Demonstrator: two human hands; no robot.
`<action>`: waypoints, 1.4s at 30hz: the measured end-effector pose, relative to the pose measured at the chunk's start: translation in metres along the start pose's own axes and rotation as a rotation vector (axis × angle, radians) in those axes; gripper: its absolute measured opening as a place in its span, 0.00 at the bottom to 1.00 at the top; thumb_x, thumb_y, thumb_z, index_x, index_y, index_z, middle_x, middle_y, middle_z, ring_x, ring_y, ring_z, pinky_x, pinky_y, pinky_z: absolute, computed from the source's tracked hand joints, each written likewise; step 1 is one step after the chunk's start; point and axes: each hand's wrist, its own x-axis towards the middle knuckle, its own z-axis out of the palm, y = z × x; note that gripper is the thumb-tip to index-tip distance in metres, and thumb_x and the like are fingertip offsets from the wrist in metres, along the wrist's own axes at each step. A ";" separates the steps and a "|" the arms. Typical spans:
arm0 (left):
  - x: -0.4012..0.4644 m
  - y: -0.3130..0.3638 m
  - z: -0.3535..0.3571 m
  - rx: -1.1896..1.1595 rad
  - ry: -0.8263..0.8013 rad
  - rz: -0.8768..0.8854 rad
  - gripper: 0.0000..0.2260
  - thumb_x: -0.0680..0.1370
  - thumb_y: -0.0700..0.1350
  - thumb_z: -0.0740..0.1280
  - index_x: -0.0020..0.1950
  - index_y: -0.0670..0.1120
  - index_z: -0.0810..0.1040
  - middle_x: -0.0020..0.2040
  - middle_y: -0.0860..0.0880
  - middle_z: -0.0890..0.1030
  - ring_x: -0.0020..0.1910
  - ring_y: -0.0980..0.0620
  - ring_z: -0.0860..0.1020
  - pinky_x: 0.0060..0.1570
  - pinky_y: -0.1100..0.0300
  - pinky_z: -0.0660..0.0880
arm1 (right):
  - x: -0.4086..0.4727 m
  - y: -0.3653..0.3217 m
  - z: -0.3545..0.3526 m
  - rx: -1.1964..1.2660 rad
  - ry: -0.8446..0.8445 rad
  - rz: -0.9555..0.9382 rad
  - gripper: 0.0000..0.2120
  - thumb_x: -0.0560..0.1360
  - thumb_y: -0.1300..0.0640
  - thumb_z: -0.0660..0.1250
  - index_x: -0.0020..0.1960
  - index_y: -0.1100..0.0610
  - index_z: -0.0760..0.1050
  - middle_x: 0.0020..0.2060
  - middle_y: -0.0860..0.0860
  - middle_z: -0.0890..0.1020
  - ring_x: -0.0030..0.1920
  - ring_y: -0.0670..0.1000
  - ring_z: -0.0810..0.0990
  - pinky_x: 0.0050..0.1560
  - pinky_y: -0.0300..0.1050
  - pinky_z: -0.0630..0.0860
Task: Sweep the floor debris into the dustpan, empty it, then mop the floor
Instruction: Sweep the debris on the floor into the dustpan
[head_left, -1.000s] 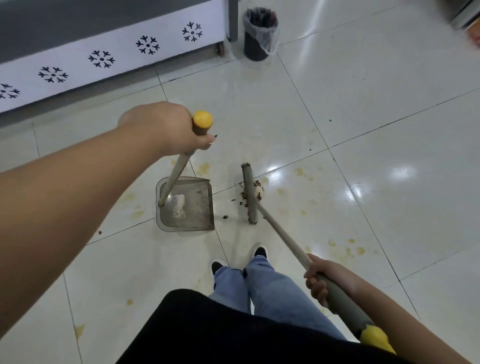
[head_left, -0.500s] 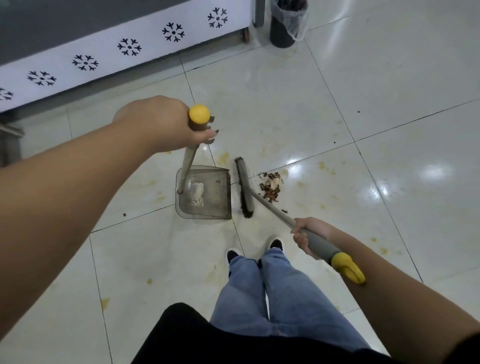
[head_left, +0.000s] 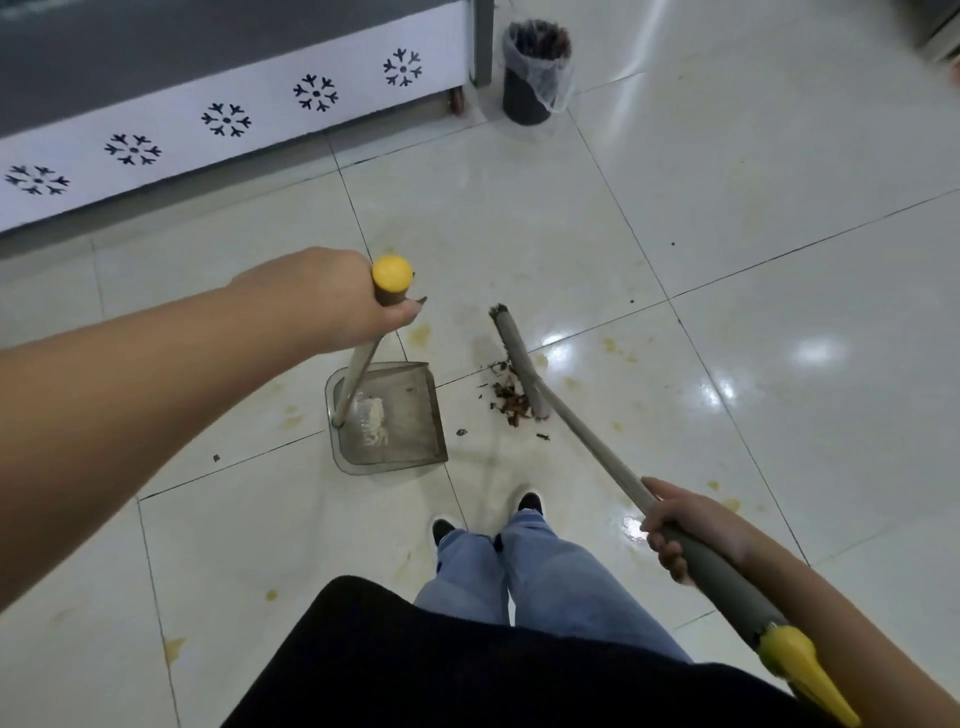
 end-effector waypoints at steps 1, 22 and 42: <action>-0.002 0.001 0.001 -0.003 0.005 -0.009 0.25 0.71 0.68 0.61 0.32 0.46 0.68 0.30 0.46 0.71 0.30 0.51 0.69 0.30 0.59 0.62 | 0.000 0.001 -0.003 0.015 0.017 -0.009 0.31 0.76 0.71 0.54 0.75 0.51 0.56 0.21 0.55 0.68 0.15 0.47 0.67 0.18 0.33 0.67; 0.000 0.008 -0.004 -0.068 0.029 -0.179 0.24 0.72 0.68 0.60 0.34 0.47 0.69 0.33 0.47 0.71 0.35 0.45 0.71 0.33 0.58 0.64 | 0.034 -0.012 0.013 0.331 -0.022 0.083 0.09 0.77 0.67 0.54 0.53 0.56 0.67 0.17 0.50 0.68 0.14 0.45 0.67 0.17 0.29 0.67; -0.019 -0.036 0.014 -0.018 0.135 -0.230 0.26 0.69 0.73 0.57 0.37 0.50 0.76 0.31 0.49 0.72 0.28 0.52 0.69 0.26 0.61 0.60 | 0.102 0.028 0.148 -0.219 -0.240 0.155 0.15 0.73 0.69 0.57 0.55 0.55 0.61 0.38 0.58 0.72 0.27 0.52 0.72 0.24 0.37 0.71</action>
